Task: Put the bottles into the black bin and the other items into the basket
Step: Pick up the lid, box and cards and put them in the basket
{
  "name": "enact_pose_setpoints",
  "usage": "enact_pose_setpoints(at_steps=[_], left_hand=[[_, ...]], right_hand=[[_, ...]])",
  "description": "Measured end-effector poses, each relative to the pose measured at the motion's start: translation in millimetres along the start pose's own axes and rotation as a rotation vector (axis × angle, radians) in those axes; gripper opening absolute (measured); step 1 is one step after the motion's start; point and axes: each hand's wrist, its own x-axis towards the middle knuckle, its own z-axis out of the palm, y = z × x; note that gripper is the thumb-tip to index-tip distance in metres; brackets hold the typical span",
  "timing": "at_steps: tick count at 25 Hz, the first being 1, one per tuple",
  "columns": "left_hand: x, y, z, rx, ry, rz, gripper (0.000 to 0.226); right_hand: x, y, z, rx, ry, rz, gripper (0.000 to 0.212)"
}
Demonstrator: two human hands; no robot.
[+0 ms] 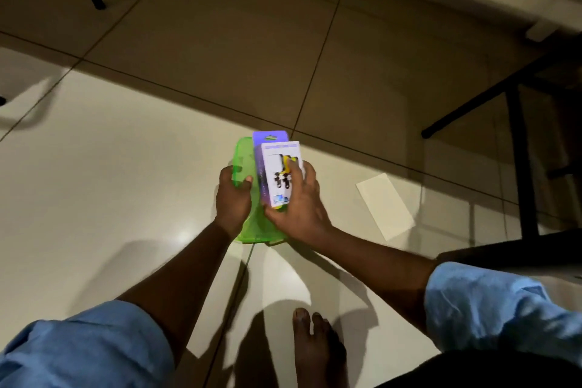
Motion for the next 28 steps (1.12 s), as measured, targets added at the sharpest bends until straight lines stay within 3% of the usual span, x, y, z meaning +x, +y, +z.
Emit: enact_pose_setpoints(at_steps=[3, 5, 7, 9, 11, 13, 16, 19, 22, 26, 28], left_hand=[[-6.6, 2.9, 2.1, -0.405, -0.241, -0.187, 0.047], [-10.3, -0.9, 1.5, -0.485, -0.346, -0.237, 0.041], [-16.5, -2.7, 4.3, -0.46, -0.311, -0.247, 0.028], [-15.7, -3.9, 7.3, -0.468, -0.235, -0.271, 0.026], [-11.2, -5.2, 8.6, -0.476, -0.198, -0.267, 0.024], [-8.3, -7.4, 9.4, -0.446, -0.203, -0.243, 0.025], [-4.9, -13.5, 13.4, -0.388, -0.213, -0.239, 0.026], [-3.0, -11.8, 18.6, -0.375, -0.227, -0.253, 0.023], [-0.5, -11.4, 21.7, -0.371, -0.215, -0.273, 0.026], [1.8, -11.1, 23.1, -0.348, -0.191, -0.291, 0.031], [0.4, -10.5, 25.2, -0.341, -0.184, -0.296, 0.03]], right_hand=[[-12.5, -1.6, 2.4, -0.024, -0.097, -0.028, 0.101], [-15.3, 0.7, -0.9, -0.014, -0.154, -0.091, 0.103], [-15.3, 4.6, -7.9, -0.003, -0.184, -0.172, 0.104], [-9.7, 17.0, -16.8, -0.003, -0.065, -0.181, 0.091], [4.0, 46.4, -28.7, 0.009, 0.16, -0.036, 0.069], [19.7, 89.0, -47.5, -0.084, 0.286, 0.252, 0.057], [30.4, 156.2, -78.6, -0.314, 0.198, 0.606, 0.067], [29.9, 199.5, -94.2, -0.277, 0.073, 0.799, 0.083], [26.4, 213.2, -92.5, -0.281, -0.031, 0.828, 0.092], [18.1, 219.4, -95.0, -0.306, -0.012, 0.899, 0.108], [19.1, 215.5, -93.2, -0.234, -0.074, 0.947, 0.1]])
